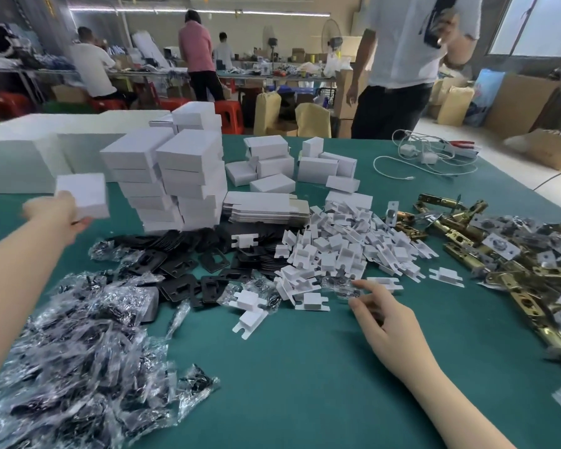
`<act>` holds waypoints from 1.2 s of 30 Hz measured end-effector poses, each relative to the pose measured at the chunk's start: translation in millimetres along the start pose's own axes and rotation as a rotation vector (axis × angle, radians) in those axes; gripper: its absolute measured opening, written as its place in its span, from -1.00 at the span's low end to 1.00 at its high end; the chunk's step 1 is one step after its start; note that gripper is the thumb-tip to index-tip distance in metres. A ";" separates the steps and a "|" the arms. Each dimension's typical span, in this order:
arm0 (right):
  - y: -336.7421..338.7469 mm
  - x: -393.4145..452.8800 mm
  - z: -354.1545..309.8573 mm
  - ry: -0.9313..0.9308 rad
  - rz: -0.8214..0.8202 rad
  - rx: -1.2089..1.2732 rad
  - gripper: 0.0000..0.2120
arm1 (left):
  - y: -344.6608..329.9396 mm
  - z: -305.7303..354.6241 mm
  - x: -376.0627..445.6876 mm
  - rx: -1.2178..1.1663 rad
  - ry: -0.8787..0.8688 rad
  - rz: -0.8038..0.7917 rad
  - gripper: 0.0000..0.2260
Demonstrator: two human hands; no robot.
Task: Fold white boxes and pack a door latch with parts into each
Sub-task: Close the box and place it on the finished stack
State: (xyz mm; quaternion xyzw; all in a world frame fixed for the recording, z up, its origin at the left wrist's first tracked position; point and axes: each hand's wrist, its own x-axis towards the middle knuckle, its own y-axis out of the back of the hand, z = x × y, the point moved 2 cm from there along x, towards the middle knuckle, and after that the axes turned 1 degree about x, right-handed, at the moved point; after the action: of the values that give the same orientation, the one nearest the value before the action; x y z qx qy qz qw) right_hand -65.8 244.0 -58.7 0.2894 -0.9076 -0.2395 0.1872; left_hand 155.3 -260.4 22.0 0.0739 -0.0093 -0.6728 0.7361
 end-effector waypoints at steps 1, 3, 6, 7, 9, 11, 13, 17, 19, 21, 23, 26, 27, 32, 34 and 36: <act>0.2 0.2 0.1 -0.001 0.004 0.001 -0.77 | -5.8 -6.0 -0.7 -0.004 0.068 -0.034 -0.65; 0.7 -0.1 -0.1 0.003 0.012 0.002 -0.77 | -23.5 -9.8 -3.1 0.058 0.079 -0.134 -0.63; 0.7 -0.1 0.1 0.000 0.018 0.010 -0.80 | -39.5 -13.6 -2.4 0.183 -0.012 -0.203 -0.64; 0.4 0.4 0.7 -0.002 0.022 0.010 -0.81 | -41.1 -16.3 0.3 0.230 -0.031 -0.211 -0.65; 0.1 1.4 0.8 0.000 0.028 0.005 -0.81 | -41.3 -23.1 6.8 0.275 -0.025 -0.231 -0.65; 0.2 1.4 0.1 0.004 0.031 0.001 -0.81 | -40.1 -29.3 11.5 0.370 -0.084 -0.265 -0.63; 0.1 1.4 -0.3 0.007 0.037 0.001 -0.82 | -36.4 -35.5 15.8 0.505 -0.181 -0.293 -0.61; 0.1 1.2 -1.6 0.018 0.043 -0.002 -0.83 | -31.7 -47.2 21.4 0.692 -0.218 -0.298 -0.57; 0.0 1.1 -1.9 0.022 0.046 -0.003 -0.84 | -28.4 -32.0 19.4 0.567 -0.248 -0.157 -0.55; 0.0 0.6 -3.0 0.029 0.049 -0.006 -0.85 | -30.0 -4.9 10.3 0.284 -0.350 -0.025 -0.51; -0.3 0.6 -4.3 0.031 0.053 -0.008 -0.85 | -39.4 29.8 -18.4 0.112 -0.596 0.090 -0.44; -0.6 0.3 -5.4 0.031 0.050 -0.017 -0.86 | -61.9 76.6 -95.6 0.004 -0.999 0.169 -0.41; -0.6 0.2 -5.8 0.035 0.050 -0.023 -0.86 | -69.5 88.4 -123.8 -0.036 -1.163 0.202 -0.45; 0.1 -0.9 -6.5 0.057 0.048 -0.026 -0.81 | -146.6 65.5 -237.9 0.327 -1.935 -0.160 -0.55; 1.0 -0.8 -5.9 0.066 0.047 -0.020 -0.79 | -180.3 33.4 -241.4 0.800 -1.758 -0.408 -0.55; 0.9 -0.5 -4.7 0.072 0.047 -0.022 -0.77 | -200.0 6.0 -223.0 1.188 -1.457 -0.496 -0.59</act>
State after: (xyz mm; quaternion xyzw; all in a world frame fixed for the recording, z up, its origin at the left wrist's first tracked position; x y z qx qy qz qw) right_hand -63.5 243.4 -54.5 0.2743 -0.9042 -0.2344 0.2284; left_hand -64.3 -56.6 22.8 -0.0014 -0.7851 -0.5752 0.2299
